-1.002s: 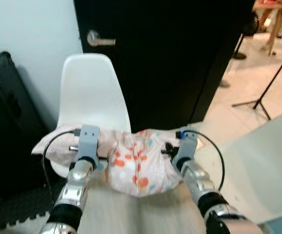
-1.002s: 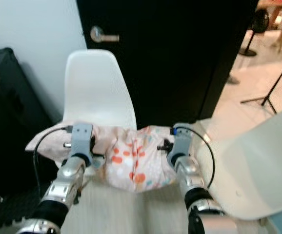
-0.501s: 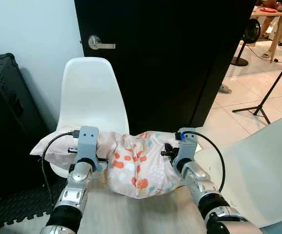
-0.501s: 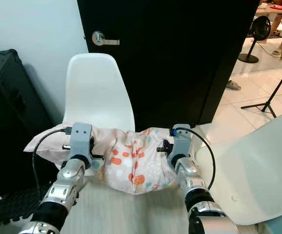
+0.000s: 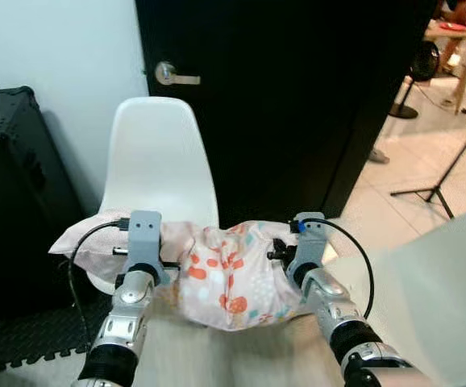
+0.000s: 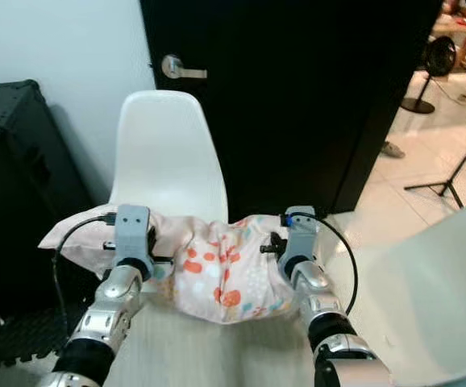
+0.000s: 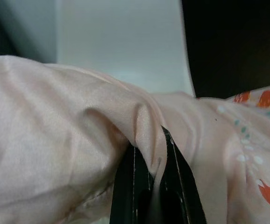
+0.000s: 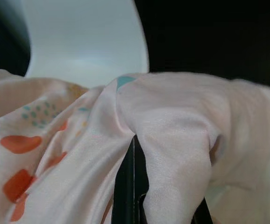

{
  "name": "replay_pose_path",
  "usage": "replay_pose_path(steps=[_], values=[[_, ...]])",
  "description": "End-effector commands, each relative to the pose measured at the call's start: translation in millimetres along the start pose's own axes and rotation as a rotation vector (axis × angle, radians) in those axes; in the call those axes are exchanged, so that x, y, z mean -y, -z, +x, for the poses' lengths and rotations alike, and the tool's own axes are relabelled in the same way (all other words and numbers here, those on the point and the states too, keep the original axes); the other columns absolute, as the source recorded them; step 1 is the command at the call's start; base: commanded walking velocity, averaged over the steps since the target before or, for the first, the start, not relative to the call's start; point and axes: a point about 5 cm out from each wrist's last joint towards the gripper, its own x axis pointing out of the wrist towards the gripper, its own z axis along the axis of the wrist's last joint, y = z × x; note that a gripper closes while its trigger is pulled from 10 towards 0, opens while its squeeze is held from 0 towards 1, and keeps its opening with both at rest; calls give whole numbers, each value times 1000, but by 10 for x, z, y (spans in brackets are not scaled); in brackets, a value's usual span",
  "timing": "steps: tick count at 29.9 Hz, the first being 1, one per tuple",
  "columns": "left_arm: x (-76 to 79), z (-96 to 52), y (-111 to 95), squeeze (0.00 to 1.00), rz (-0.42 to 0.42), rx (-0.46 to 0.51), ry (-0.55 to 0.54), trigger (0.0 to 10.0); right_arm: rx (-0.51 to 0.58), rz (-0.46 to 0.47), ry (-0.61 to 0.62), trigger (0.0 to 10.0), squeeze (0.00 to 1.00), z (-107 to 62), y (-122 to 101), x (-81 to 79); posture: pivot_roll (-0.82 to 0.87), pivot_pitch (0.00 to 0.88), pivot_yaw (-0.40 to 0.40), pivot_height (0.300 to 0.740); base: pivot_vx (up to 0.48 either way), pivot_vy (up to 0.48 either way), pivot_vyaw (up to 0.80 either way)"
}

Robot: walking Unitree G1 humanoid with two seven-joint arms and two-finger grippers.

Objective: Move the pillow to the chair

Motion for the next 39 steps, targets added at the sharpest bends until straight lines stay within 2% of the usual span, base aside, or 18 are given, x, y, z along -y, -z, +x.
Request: replay_pose_path(steps=[1,22,26,29,33,39], values=[[59,12,-136,0,-9,71,28,10000,37,-21,-47,10000,0,43,-85,-101,5,0,-56,740,352,0,0],[50,25,-174,0,4,78,39,10000,49,-8,-34,10000,0,40,-98,-73,13,0,-37,740,348,0,0],[79,31,-171,0,19,78,63,10000,91,8,-11,10000,0,38,-151,-50,11,0,-39,740,0,0,0],[103,49,-186,0,63,82,85,10000,148,40,15,10000,0,40,-247,-8,5,0,-43,740,0,0,0],[115,96,-250,0,108,104,101,10000,153,31,15,10000,0,49,-280,1,3,0,-44,740,0,0,0],[110,135,-303,0,111,118,97,10000,134,12,8,10000,0,56,-267,-2,2,0,-46,740,0,0,0]])
